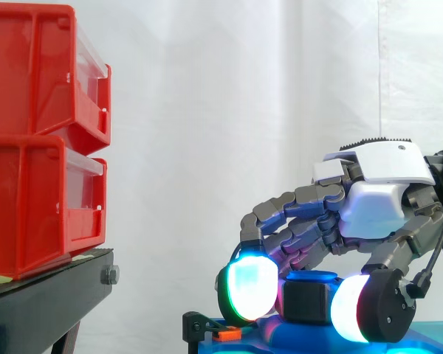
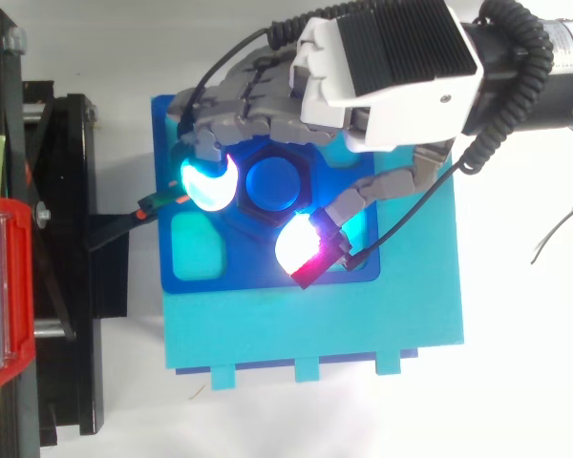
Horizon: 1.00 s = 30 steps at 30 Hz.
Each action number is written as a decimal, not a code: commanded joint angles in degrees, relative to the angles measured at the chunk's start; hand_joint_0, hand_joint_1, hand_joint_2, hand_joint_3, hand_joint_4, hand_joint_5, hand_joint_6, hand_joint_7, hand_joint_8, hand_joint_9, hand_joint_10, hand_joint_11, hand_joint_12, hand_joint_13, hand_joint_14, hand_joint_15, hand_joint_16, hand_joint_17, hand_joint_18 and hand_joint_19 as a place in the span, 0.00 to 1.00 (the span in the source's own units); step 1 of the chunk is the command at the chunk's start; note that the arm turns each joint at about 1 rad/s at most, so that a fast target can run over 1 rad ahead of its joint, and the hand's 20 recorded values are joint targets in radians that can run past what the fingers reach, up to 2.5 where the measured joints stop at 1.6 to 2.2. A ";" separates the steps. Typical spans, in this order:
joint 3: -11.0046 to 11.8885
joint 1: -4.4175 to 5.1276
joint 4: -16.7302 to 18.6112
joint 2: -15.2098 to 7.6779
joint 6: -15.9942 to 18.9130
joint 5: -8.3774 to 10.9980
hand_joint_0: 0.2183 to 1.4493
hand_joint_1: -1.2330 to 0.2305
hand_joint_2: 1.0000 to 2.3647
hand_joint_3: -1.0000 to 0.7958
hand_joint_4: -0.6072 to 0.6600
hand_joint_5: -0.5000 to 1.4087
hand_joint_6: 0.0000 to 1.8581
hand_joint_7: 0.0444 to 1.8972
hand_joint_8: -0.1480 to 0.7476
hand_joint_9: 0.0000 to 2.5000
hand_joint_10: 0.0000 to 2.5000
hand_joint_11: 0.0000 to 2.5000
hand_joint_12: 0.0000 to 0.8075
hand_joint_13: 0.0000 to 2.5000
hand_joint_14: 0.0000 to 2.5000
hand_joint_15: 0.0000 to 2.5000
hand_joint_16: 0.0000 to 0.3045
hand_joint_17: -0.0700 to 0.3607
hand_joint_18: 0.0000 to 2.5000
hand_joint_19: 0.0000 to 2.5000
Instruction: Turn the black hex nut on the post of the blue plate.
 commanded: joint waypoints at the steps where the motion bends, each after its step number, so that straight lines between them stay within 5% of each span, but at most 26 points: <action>1: 0.03 0.00 -0.16 0.00 0.09 0.00 0.33 0.21 0.00 0.31 0.78 0.14 0.27 0.60 0.65 0.16 0.00 0.07 0.67 0.24 0.00 0.17 0.20 0.48 0.26 0.11; 15: 0.03 0.00 0.02 0.00 0.00 0.00 0.34 0.20 0.00 0.28 0.79 0.14 0.27 0.59 0.65 0.17 0.00 0.07 0.67 0.25 0.00 0.17 0.20 0.48 0.26 0.10; 19: 0.03 0.09 0.02 0.00 0.09 0.00 0.22 0.28 0.00 0.28 0.79 0.14 0.27 0.61 0.68 0.17 0.00 0.11 0.70 0.25 0.00 0.19 0.22 0.51 0.26 0.13; 25: 0.20 0.18 -0.25 0.09 0.53 0.00 0.18 0.36 0.00 0.28 0.82 0.14 0.27 0.61 0.73 0.19 0.00 0.13 0.74 0.25 0.00 0.21 0.24 0.55 0.28 0.15; 30: 3.19 0.18 -3.23 0.00 0.53 -0.09 0.17 0.38 0.00 0.28 0.83 0.14 0.27 0.60 0.74 0.19 0.00 0.13 0.75 0.25 0.00 0.21 0.25 0.56 0.28 0.15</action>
